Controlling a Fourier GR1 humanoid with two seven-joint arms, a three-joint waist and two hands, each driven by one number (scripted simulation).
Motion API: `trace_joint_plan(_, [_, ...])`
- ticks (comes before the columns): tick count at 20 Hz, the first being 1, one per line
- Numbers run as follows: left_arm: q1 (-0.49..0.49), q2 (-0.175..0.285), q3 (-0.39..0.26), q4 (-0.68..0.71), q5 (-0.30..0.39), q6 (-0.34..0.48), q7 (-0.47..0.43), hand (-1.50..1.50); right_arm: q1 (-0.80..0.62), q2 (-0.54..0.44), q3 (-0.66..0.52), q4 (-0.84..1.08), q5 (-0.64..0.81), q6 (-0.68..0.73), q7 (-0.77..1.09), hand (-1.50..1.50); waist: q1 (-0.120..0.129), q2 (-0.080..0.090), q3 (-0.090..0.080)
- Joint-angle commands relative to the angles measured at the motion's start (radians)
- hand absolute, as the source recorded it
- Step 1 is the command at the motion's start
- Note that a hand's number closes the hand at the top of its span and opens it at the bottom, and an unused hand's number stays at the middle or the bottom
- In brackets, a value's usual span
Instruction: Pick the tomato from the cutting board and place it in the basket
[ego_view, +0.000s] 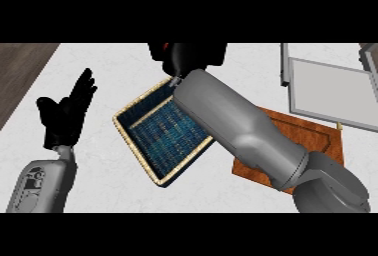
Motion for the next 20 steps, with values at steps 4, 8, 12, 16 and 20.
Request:
trace_joint_plan(4, [-0.021, 0.004, 0.004, 0.009, -0.011, 0.012, 0.006, 0.0, -0.155, 0.002, 0.124, 0.036, -0.035, 0.356, 0.09, 1.5, -0.014, 0.003, 0.002])
trace_joint_plan(8, [-0.013, 0.026, 0.025, -0.012, 0.027, -0.025, 0.015, 0.0, -0.187, 0.002, 0.144, 0.021, -0.093, 0.394, 0.137, 1.5, -0.005, 0.004, 0.002])
trace_joint_plan(12, [0.003, 0.03, 0.043, 0.016, 0.047, -0.044, -0.026, 0.0, -0.172, 0.002, 0.145, 0.064, -0.143, 0.397, 0.107, 1.5, -0.009, 0.013, 0.002])
trace_joint_plan(16, [0.017, 0.017, 0.024, -0.018, 0.021, -0.015, -0.003, 0.0, -0.126, 0.002, 0.117, 0.077, -0.249, 0.489, 0.086, 1.5, -0.014, 0.007, 0.003])
trace_joint_plan(20, [0.016, 0.0, 0.011, -0.016, -0.006, 0.015, -0.009, 0.0, -0.091, 0.002, 0.132, 0.055, -0.306, 0.476, 0.094, 1.5, -0.017, 0.009, 0.004])
